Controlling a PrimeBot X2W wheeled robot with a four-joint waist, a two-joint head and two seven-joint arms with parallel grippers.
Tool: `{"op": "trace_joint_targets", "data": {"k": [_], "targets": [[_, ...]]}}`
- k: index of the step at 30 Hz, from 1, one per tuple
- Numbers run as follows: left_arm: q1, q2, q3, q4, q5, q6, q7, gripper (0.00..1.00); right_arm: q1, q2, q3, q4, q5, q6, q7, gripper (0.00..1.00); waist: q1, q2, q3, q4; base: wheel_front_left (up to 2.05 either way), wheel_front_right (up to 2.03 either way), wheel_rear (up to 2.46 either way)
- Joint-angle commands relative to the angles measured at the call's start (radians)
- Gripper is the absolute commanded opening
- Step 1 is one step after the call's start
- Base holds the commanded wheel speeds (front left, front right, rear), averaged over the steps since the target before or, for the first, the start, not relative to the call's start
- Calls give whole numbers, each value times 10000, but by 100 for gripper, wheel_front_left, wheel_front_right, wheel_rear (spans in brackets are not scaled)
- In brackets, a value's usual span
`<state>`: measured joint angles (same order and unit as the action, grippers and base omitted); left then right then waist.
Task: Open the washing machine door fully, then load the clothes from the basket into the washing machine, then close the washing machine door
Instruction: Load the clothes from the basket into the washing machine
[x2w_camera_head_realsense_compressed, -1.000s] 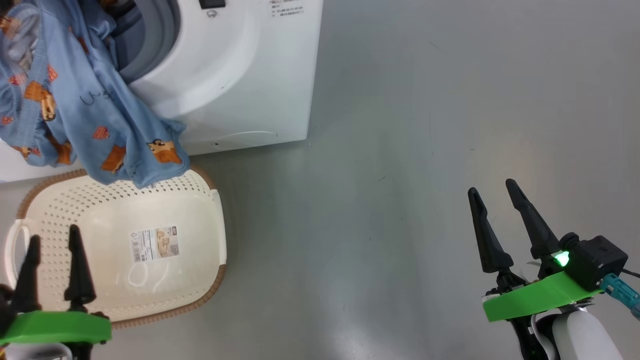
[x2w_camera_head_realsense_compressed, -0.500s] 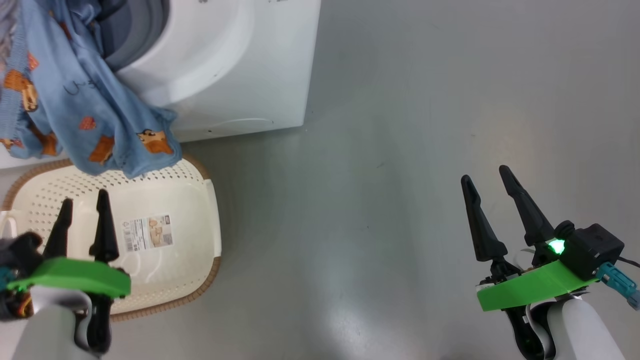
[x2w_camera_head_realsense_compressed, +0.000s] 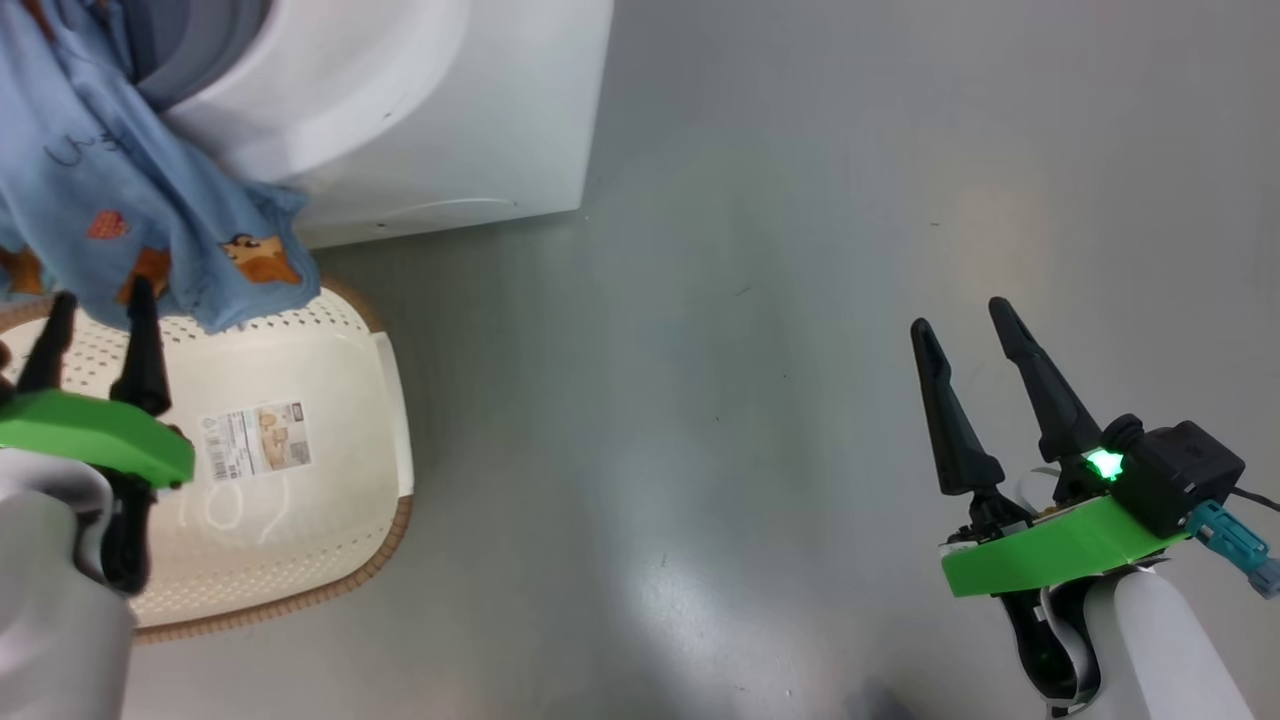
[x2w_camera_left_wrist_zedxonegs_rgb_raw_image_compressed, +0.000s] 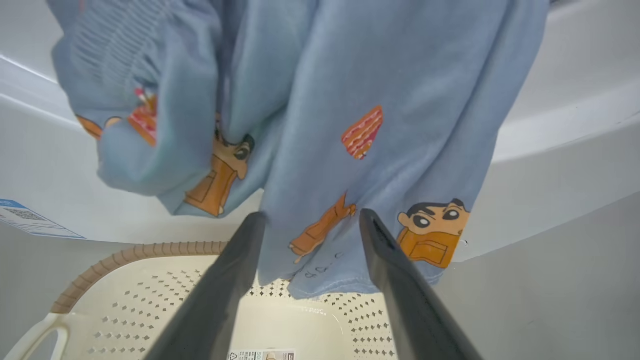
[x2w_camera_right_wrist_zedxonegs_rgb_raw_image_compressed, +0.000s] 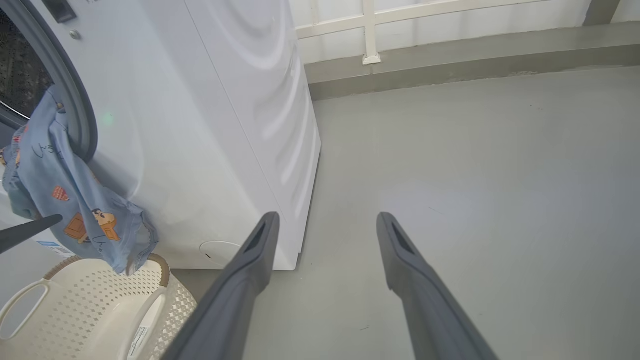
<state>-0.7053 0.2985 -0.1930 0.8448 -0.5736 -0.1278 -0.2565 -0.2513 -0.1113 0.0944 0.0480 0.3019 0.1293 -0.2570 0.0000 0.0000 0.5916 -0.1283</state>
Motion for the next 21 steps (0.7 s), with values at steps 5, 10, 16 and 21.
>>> {"op": "trace_joint_targets", "data": {"k": [5, 10, 16, 21], "targets": [[-586, 806, -169, 345, -351, -29, -53, 100, 18, 43, 319, -216, -85, 14, -48, 100, 0, 0, 132, -162, 0, 0, 0], [-947, 928, -696, 406, -686, -29, -53, 100, 28, 66, 346, -228, -100, 14, -48, 100, 0, 0, 162, -219, 0, 0, 0], [-1287, 1122, -1130, 516, -1218, -29, -53, 100, 43, 46, 403, -215, -93, 14, -48, 100, 0, 0, 107, -294, 0, 0, 0], [-1334, 1247, -1235, 518, -1600, -29, -53, 0, 109, 12, 439, -226, -93, 14, -48, 100, 0, 0, 14, -330, 0, 0, 0]]}}
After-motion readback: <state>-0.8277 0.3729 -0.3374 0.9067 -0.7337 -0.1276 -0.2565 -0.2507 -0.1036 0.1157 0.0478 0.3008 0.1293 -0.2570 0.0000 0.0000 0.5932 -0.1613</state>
